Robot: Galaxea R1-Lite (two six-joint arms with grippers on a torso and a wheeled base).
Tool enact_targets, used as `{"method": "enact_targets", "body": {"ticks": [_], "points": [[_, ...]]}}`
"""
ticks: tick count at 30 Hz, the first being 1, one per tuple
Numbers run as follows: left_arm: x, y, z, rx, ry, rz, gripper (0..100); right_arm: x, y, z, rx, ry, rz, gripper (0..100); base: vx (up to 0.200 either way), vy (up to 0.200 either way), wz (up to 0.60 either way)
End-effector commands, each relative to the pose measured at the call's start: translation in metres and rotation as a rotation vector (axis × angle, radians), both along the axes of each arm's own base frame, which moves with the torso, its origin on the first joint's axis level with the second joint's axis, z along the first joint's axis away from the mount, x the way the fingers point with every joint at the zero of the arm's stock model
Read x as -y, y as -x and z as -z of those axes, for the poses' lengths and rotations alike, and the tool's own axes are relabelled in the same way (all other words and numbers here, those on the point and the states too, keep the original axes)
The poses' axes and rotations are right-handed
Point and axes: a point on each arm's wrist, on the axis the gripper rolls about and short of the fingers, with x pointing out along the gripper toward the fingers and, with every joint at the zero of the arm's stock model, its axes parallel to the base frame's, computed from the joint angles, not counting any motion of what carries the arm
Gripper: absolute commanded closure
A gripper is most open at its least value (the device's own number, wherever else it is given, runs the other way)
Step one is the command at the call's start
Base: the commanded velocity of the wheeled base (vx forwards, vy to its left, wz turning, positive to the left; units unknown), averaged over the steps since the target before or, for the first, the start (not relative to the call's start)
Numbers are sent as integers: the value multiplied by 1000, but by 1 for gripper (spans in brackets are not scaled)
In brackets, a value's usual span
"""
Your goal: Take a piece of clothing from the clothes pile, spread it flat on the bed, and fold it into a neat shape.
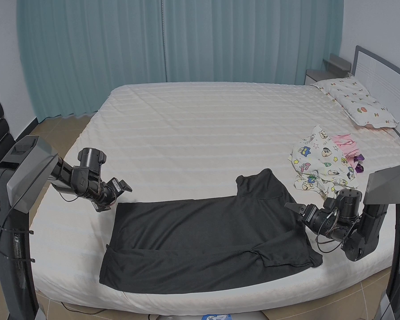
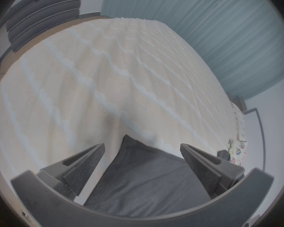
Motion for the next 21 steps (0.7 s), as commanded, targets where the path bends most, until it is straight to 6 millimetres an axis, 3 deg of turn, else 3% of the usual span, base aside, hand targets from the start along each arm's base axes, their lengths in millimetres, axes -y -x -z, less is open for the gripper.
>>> {"method": "enact_targets", "body": {"ticks": [1,5,13,14,21], "points": [[0,-4,15,-7,25,31,0,0,-5,0,9,10,-4,0,0,0,0],[0,-7,24,-2,-13,71,0,0,-8,-4,16,16,-6,0,0,0,0],[-1,-9,25,13,-17,80,0,-2,-23,-15,18,21,-8,0,0,0,0],[0,-10,28,9,-20,85,100,-2,-30,-16,9,22,-7,0,0,0,0],[-2,-10,33,9,-21,70,100,-2,-67,-23,-6,59,-12,0,0,0,0]]}}
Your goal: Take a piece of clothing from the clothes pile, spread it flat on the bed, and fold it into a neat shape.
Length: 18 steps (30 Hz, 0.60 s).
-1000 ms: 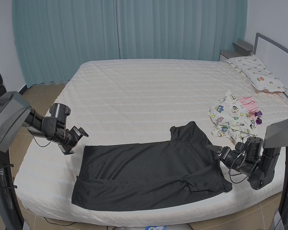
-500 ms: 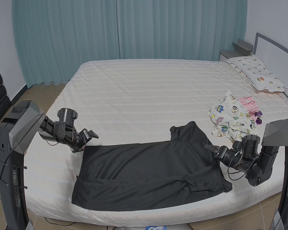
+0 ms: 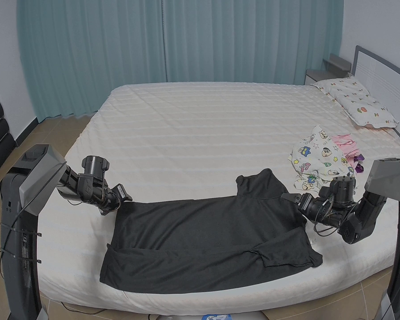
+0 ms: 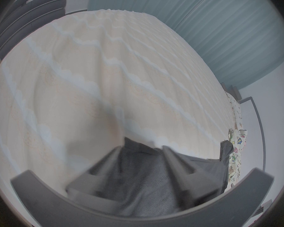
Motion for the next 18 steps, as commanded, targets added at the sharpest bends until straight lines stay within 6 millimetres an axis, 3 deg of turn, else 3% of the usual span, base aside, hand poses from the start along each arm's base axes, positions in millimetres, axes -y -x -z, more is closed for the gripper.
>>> {"method": "enact_targets", "body": {"ticks": [1,4,13,18], "points": [[-2,0,5,-5,-2,-12,100,2,-30,-11,29,35,-5,0,0,0,0],[-6,1,-2,9,-22,-39,100,3,-43,-15,18,86,-24,0,0,0,0],[-7,7,-8,4,-46,-60,100,13,-74,-1,8,230,-76,0,0,0,0],[-7,12,-15,7,-45,-61,100,13,-100,24,12,325,-119,0,0,0,0]]}}
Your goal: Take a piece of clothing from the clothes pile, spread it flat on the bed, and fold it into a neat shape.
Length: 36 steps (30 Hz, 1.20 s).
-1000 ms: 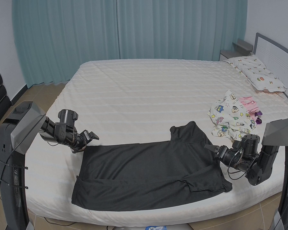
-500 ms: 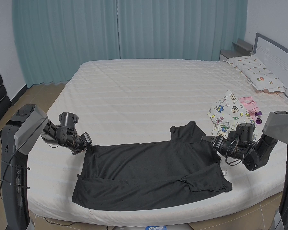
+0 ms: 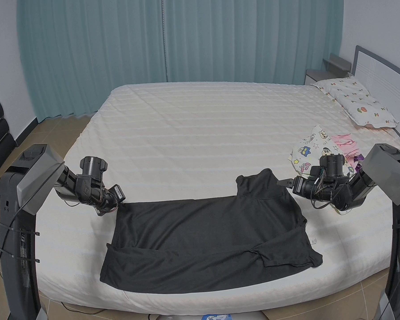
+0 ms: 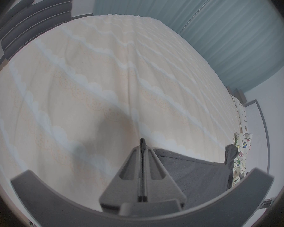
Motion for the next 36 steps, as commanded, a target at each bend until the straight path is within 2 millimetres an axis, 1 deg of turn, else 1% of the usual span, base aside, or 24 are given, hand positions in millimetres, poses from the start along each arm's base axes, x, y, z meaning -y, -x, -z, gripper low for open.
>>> {"method": "enact_targets", "body": {"ticks": [1,4,5,7,15,19,20,26,29,32,36], "points": [[0,5,-12,12,0,-2,100,2,-24,35,-18,65,-20,0,0,0,0],[0,5,-13,14,-1,-3,100,1,-36,41,8,68,-22,0,0,0,0],[0,5,-12,12,-1,-3,100,1,-37,41,9,68,-21,0,0,0,0],[0,5,-13,11,8,-14,100,-1,-43,49,22,71,-28,0,0,0,0],[0,5,-12,8,15,-22,100,-9,-56,55,63,66,-48,0,0,0,0],[0,4,-11,7,15,-20,100,-9,-62,60,74,61,-47,0,0,0,0],[0,4,-11,7,15,-22,100,-10,-63,62,75,60,-46,100,0,0,0],[0,5,-13,10,10,-26,100,-3,-62,59,81,54,-30,100,0,0,0],[-1,4,-12,11,-10,-43,100,-1,-57,52,119,47,-27,100,0,0,0],[-1,4,-15,19,-15,-48,100,-1,-54,47,131,42,-26,100,0,0,0],[-2,5,-25,39,-26,-58,100,0,-52,24,185,-16,2,100,0,0,0]]}}
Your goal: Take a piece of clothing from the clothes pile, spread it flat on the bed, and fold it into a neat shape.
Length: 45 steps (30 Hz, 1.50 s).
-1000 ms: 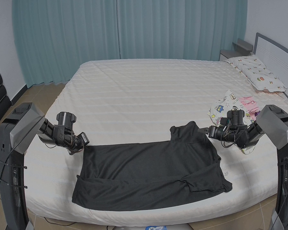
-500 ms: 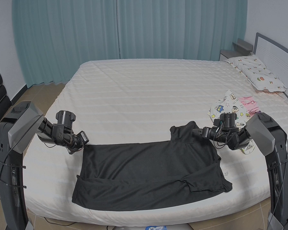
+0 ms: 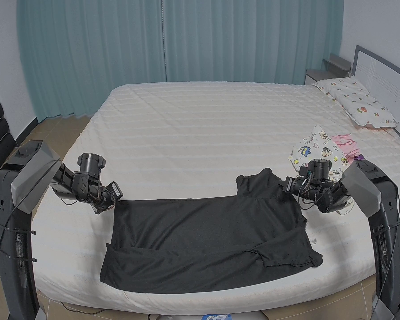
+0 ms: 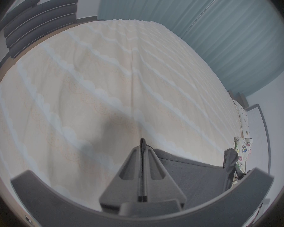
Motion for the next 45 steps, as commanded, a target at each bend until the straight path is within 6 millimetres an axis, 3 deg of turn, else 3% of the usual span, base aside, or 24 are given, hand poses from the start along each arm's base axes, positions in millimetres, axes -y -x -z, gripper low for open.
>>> {"method": "enact_targets", "body": {"ticks": [1,12,23,24,35,45], "points": [[-1,1,-12,27,-12,-13,100,1,3,-23,37,-24,9,100,0,0,0],[-15,9,-20,23,-26,-60,100,6,10,-38,66,-48,22,100,0,0,0],[-20,15,-21,10,-24,-71,100,1,19,-36,49,-72,19,100,0,0,0],[-20,18,-24,14,-26,-68,100,3,23,-48,61,-77,20,100,0,0,0],[-19,20,-33,36,-20,-60,100,15,36,-73,62,-127,8,100,0,0,0],[-16,15,-31,82,-22,-61,100,21,36,-68,50,-130,28,100,0,0,0]]}}
